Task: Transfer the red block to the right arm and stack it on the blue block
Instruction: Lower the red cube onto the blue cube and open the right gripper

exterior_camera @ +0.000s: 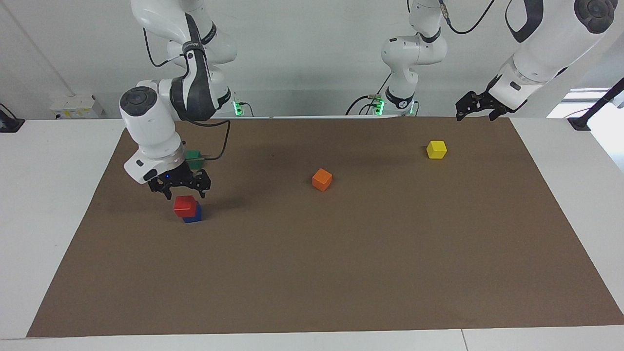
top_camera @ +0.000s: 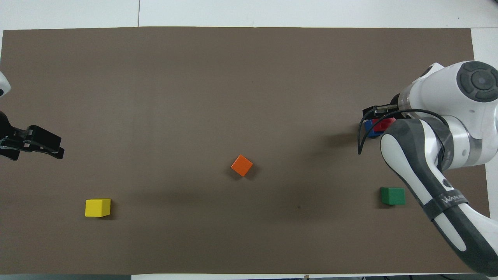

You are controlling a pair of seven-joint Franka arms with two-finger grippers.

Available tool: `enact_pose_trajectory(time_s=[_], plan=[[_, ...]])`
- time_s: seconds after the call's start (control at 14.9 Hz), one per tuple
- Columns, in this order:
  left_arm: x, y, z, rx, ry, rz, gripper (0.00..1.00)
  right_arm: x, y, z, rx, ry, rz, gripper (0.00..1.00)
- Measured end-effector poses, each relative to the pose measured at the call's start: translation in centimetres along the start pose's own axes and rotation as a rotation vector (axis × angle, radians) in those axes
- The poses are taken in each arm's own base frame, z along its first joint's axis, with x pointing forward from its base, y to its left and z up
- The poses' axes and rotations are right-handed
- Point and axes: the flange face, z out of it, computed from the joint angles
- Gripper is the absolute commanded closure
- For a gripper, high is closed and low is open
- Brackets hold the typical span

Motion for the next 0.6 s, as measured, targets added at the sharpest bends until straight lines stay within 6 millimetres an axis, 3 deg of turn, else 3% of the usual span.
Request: enact_pose_trajectory(time_s=[0.27,0.6], plan=[[0.0,0.0,0.0,0.000,0.000,0.000,0.00,-0.8,0.2,-6.3,0.028,-0.014,0.016,0.00],[0.0,0.0,0.0,0.000,0.000,0.000,0.00,-4.3,0.9,-13.2,0.053,-0.022,0.028,0.00]])
